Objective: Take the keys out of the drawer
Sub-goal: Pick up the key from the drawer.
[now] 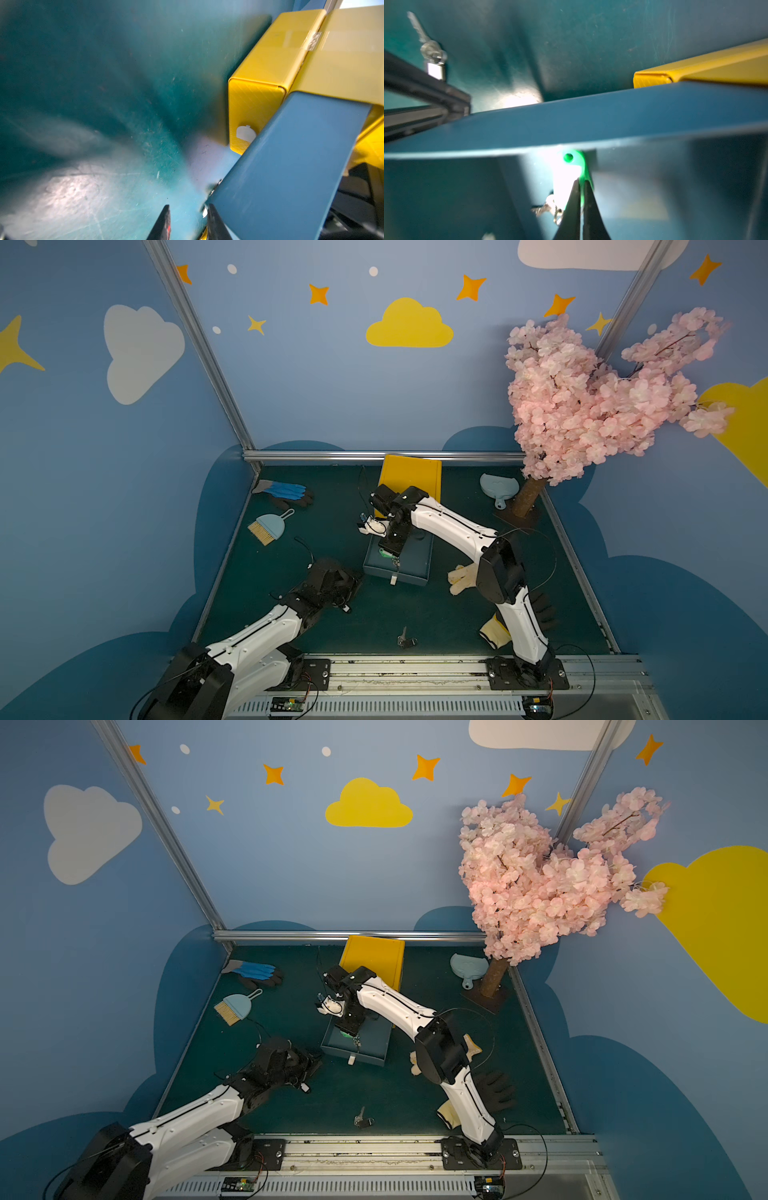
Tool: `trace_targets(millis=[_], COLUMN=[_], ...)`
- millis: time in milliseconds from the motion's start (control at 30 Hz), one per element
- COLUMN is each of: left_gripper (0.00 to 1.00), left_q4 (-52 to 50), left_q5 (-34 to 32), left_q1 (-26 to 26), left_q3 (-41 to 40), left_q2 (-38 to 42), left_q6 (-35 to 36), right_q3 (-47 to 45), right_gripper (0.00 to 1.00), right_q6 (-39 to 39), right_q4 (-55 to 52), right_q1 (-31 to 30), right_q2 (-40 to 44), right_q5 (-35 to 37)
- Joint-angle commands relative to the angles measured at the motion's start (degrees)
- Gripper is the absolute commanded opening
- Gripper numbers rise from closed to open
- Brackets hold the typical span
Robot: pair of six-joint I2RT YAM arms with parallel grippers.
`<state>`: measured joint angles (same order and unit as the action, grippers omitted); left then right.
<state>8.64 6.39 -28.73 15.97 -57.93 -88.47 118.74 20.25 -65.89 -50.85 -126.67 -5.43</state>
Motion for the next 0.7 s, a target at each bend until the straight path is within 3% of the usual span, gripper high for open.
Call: trace_targets(millis=[0, 400, 667], left_gripper=[0.31, 0.31, 0.31], left_q4=[-0.67, -1.41, -6.08], left_q5=[0.15, 2.99, 3.10], left_q1=[0.64, 1.54, 1.82], left_q3=[1.28, 2.94, 2.04], left_q2=[1.27, -0.65, 3.18], left_q6=[1.31, 2.68, 2.53], right_q3=[1.53, -0.99, -4.30], right_gripper=[0.00, 0.00, 0.00], right_q6=[-0.97, -6.37, -9.22], right_q4=[-3.11, -0.61, 2.34], right_q1=[-0.39, 0.92, 1.18], right_q2=[3.44, 8.28, 15.12], right_q5=[-2.83, -1.45, -1.07])
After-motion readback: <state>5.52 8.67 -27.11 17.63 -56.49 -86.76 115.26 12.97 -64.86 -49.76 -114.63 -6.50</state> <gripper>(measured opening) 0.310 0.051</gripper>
